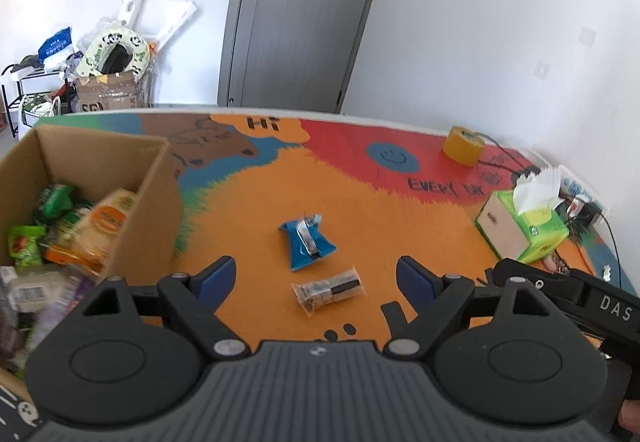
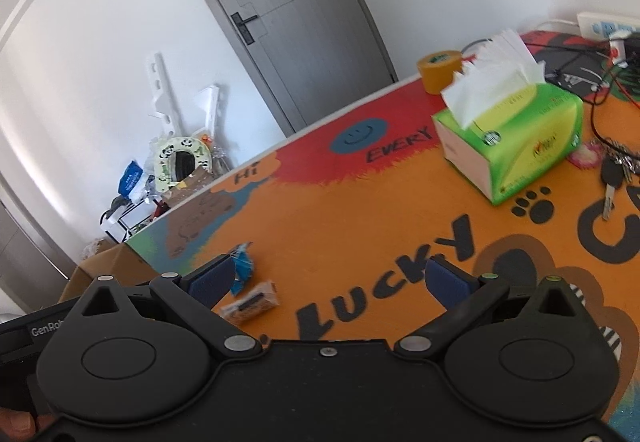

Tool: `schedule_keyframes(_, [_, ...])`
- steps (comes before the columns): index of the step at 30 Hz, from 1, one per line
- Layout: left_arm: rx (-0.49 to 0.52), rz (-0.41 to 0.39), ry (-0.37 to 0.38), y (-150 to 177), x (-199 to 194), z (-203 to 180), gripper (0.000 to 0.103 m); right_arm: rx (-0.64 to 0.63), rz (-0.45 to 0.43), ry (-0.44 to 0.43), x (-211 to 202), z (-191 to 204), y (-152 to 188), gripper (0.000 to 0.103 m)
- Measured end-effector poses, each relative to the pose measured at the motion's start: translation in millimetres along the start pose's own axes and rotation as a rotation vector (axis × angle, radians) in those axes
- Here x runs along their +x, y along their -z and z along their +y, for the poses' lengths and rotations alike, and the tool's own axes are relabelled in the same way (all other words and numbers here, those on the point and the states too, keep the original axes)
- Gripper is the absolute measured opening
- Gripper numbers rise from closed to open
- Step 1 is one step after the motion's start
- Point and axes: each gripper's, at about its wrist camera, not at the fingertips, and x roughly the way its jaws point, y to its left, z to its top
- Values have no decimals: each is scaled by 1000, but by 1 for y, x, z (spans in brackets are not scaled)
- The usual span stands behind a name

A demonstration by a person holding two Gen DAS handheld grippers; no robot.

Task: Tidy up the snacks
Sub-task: 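Return to the table and grasp the clear-wrapped bar with the left gripper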

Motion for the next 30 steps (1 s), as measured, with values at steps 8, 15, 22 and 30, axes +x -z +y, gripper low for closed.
schedule_keyframes(8, [-23, 43, -19, 6, 32, -9, 86, 18, 34, 21, 15, -16, 3, 103])
schedule_keyframes(15, [-44, 65, -66, 12, 52, -20, 86, 25, 44, 30, 24, -30, 1, 103])
schedule_keyframes(22, [-74, 68, -134, 18, 68, -32, 86, 44, 46, 34, 28, -47, 2, 103])
schedule_keyframes(30, [-79, 47, -192, 24, 79, -44, 86, 59, 60, 16, 36, -56, 3, 103])
